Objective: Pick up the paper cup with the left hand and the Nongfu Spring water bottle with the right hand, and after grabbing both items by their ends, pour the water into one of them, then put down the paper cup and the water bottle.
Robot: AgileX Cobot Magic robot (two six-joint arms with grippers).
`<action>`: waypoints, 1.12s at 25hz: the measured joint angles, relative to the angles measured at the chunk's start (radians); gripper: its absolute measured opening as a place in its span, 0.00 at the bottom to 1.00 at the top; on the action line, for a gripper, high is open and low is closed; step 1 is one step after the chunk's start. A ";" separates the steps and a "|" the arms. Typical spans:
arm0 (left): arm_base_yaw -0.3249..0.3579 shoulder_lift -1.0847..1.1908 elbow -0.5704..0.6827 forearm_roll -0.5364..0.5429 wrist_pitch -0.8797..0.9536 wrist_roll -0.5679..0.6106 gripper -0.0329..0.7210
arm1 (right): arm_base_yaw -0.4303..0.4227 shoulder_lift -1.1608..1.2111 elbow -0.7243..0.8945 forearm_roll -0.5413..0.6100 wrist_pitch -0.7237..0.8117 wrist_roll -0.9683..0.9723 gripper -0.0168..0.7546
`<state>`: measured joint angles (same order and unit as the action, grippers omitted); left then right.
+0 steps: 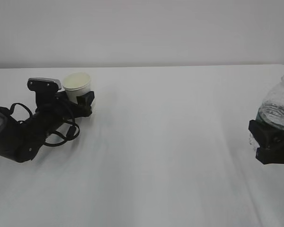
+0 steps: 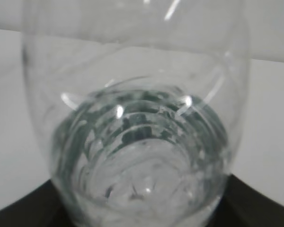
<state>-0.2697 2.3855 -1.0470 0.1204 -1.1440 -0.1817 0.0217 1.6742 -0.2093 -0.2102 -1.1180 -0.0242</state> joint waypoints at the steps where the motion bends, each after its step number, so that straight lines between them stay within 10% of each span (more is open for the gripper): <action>1: 0.000 -0.004 0.008 0.000 0.000 0.000 0.77 | 0.000 0.000 0.000 0.000 0.000 0.000 0.60; 28: 0.000 -0.276 0.210 0.218 0.000 0.000 0.73 | 0.000 0.000 0.000 0.013 0.000 0.000 0.60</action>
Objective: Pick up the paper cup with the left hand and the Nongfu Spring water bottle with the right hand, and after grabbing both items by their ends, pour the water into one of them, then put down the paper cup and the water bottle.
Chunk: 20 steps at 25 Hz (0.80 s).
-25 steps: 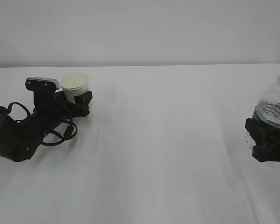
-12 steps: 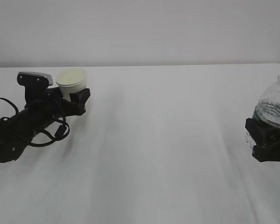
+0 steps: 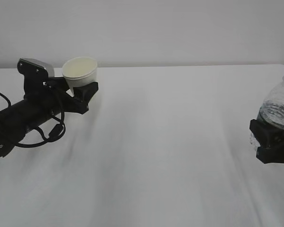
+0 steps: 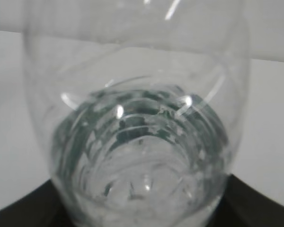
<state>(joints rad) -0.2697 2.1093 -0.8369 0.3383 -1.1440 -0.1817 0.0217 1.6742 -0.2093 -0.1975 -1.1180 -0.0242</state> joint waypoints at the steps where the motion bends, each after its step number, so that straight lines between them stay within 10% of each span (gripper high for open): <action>1: 0.000 0.000 0.000 0.030 0.000 0.000 0.73 | 0.000 0.000 0.000 0.000 0.000 0.000 0.60; 20: 0.000 0.000 0.001 0.528 0.000 -0.257 0.73 | 0.000 0.000 0.000 0.000 0.000 0.000 0.60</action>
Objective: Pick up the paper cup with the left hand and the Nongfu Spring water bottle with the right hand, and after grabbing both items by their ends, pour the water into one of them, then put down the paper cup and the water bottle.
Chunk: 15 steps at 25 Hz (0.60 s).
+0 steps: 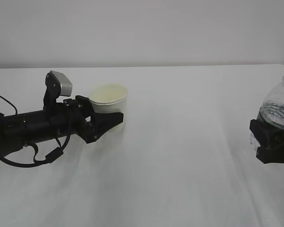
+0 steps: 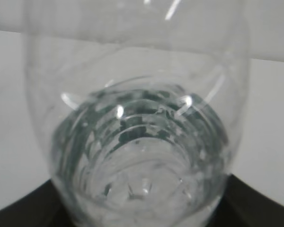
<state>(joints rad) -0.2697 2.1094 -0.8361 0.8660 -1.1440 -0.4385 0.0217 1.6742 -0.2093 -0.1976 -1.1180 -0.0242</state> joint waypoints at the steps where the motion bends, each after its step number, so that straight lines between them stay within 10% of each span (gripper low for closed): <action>1: -0.004 0.000 0.000 0.021 0.000 -0.021 0.73 | 0.000 0.000 0.000 0.000 0.000 0.000 0.60; 15: -0.223 0.000 0.000 0.087 0.000 -0.054 0.72 | 0.000 0.000 0.000 0.000 0.000 0.000 0.60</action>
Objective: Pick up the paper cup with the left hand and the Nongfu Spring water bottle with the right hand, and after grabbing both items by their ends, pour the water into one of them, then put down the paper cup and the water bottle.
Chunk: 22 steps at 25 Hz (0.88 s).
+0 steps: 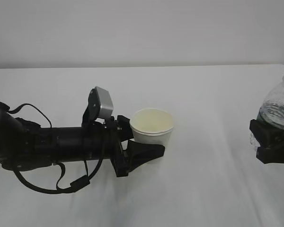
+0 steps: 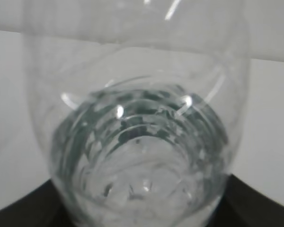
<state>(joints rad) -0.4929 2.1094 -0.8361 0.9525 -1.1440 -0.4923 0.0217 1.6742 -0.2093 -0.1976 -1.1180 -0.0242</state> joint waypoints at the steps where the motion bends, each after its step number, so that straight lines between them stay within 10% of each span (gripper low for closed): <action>1: -0.010 0.000 0.000 -0.001 0.000 -0.002 0.72 | 0.000 0.000 0.000 0.000 0.000 0.000 0.60; 22: -0.045 0.000 0.000 -0.049 0.000 -0.004 0.72 | 0.000 -0.318 0.020 -0.016 0.307 0.024 0.60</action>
<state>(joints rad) -0.5379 2.1094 -0.8361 0.9040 -1.1440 -0.4961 0.0217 1.3565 -0.1893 -0.2139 -0.8107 0.0000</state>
